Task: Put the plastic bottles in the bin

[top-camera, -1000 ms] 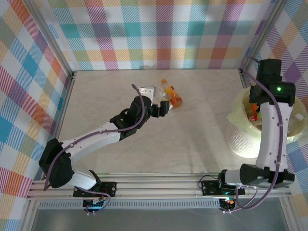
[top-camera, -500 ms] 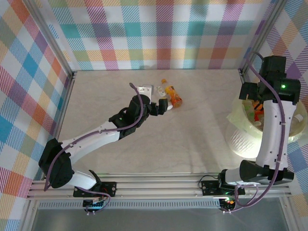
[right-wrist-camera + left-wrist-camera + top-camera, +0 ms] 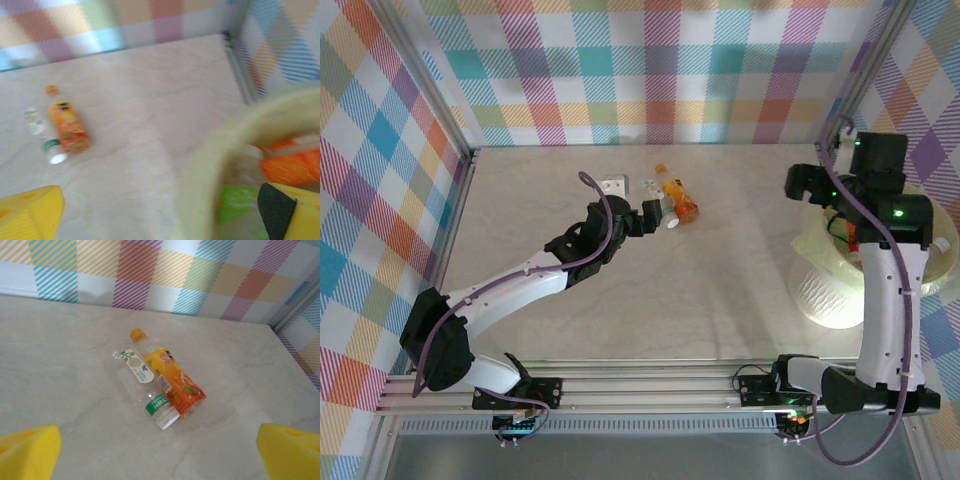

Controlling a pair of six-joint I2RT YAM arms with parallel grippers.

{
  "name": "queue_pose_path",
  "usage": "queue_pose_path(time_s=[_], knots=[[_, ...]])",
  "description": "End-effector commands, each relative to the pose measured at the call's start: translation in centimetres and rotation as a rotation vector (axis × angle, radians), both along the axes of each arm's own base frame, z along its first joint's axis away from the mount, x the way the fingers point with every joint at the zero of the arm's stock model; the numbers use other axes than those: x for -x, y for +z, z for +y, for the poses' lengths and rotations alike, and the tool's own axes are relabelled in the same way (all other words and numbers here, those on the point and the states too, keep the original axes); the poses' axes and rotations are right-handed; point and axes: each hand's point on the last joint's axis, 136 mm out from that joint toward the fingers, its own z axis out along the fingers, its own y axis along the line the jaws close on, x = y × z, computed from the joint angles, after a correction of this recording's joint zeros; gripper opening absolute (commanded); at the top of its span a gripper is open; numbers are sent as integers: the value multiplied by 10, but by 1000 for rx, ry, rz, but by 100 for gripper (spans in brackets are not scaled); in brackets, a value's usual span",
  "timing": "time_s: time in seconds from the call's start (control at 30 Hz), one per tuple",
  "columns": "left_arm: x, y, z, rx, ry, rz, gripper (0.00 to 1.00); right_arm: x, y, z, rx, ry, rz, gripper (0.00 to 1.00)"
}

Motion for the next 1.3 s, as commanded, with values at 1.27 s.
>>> queue_pose_path(time_s=[1.27], knots=[[31,-25,90,8,297,63,100,-231,-279,223,2,406,331,73]])
